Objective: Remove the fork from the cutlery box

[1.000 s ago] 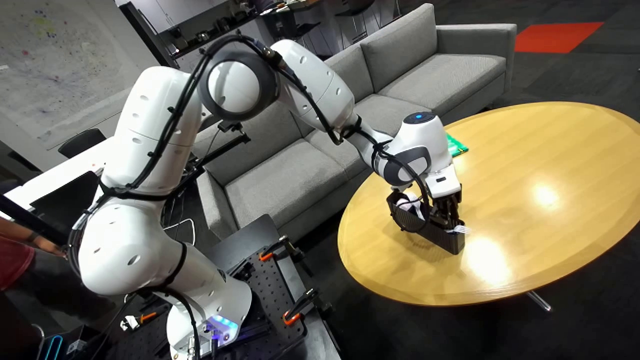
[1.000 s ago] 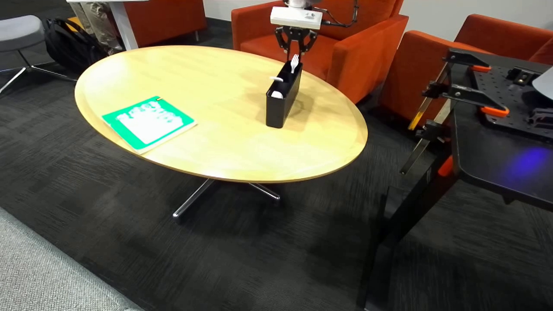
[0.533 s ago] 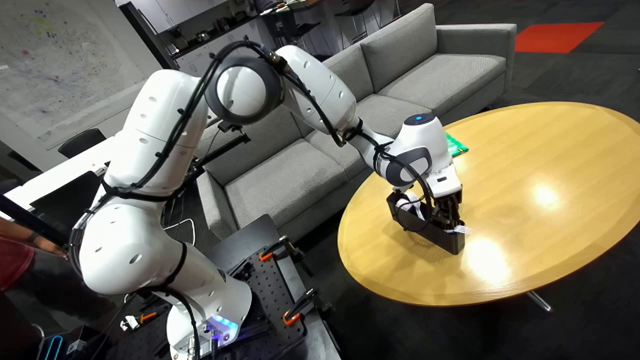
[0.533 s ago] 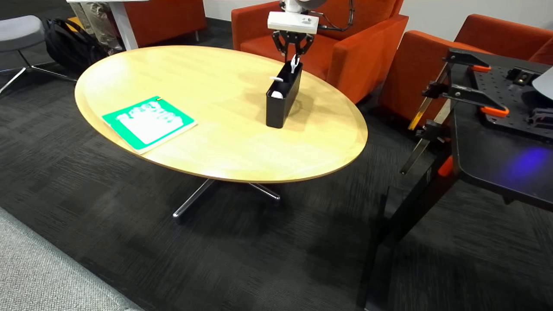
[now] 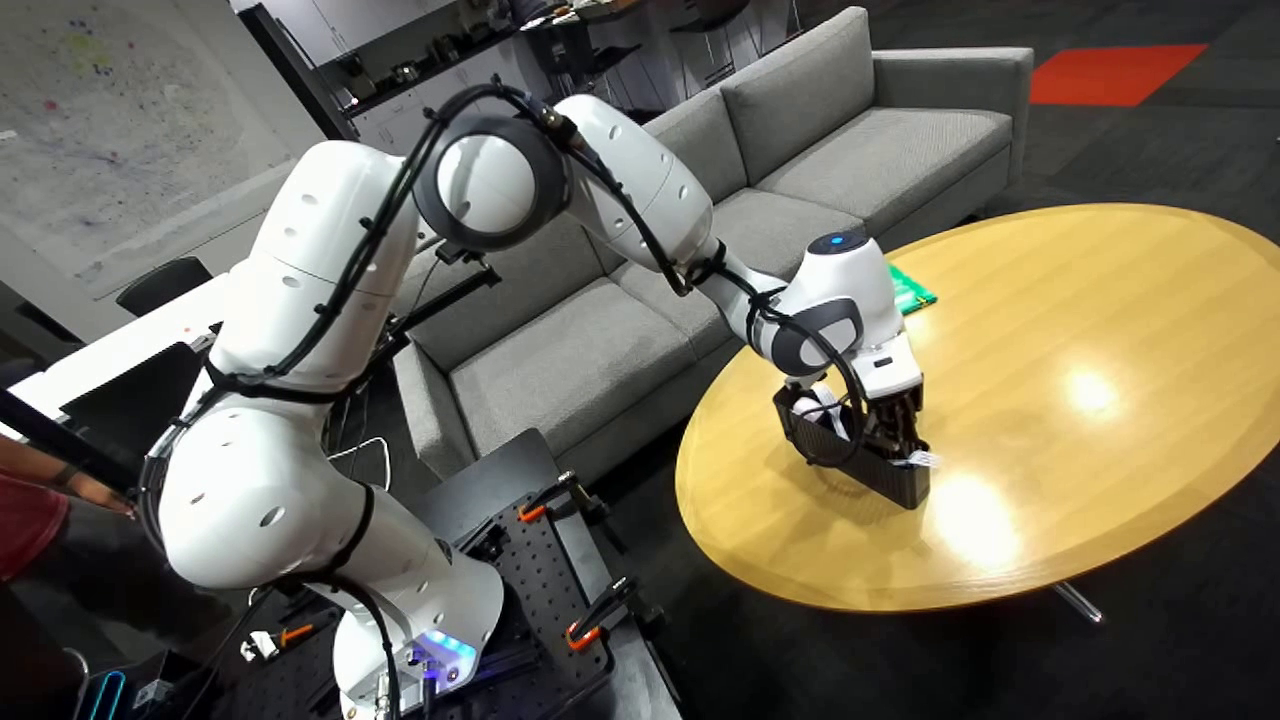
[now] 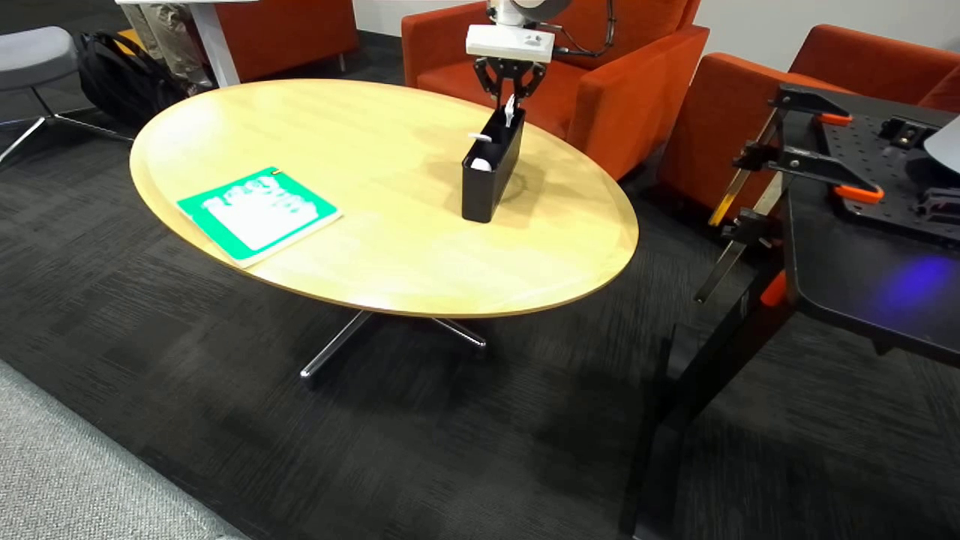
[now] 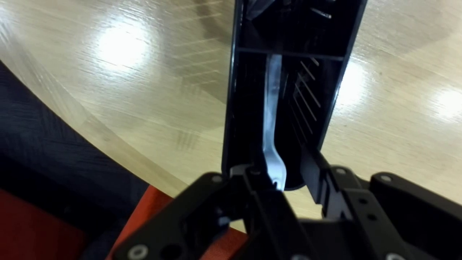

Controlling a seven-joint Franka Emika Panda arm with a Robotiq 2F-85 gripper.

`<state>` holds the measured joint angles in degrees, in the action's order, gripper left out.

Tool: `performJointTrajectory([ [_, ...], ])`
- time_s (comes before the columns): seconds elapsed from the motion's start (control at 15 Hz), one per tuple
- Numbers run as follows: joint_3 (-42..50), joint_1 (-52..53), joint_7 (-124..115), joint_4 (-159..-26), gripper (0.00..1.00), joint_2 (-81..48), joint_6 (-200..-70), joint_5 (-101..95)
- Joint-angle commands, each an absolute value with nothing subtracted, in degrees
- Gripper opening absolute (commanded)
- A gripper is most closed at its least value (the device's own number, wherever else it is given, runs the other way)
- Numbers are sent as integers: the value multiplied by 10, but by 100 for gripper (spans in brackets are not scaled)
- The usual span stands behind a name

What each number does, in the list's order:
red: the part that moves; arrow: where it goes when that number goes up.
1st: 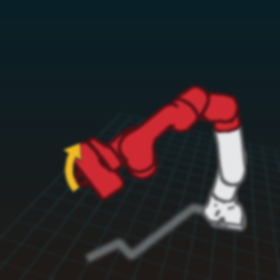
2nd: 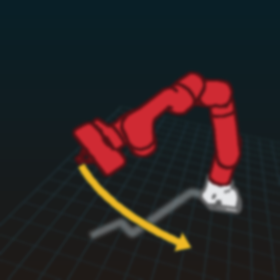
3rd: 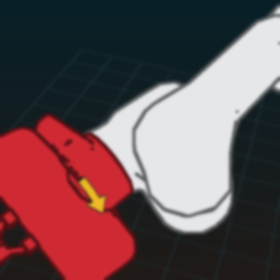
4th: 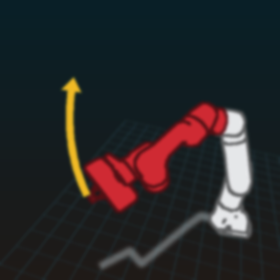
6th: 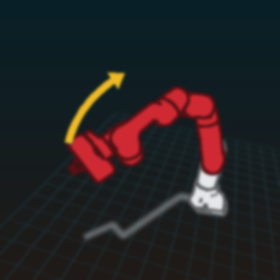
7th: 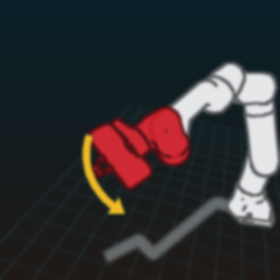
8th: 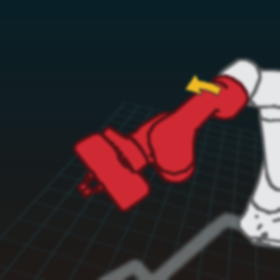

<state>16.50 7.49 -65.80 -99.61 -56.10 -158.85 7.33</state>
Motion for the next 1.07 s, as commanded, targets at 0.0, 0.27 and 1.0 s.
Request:
performJointTrajectory([
  [0.0, 174, 83, -675, -989, 32, -569, -1587, 77],
  [0.27, 175, 83, -677, -982, 31, -580, -1588, 77],
  [1.0, 207, 112, -708, -940, 32, -629, -1600, 69],
])
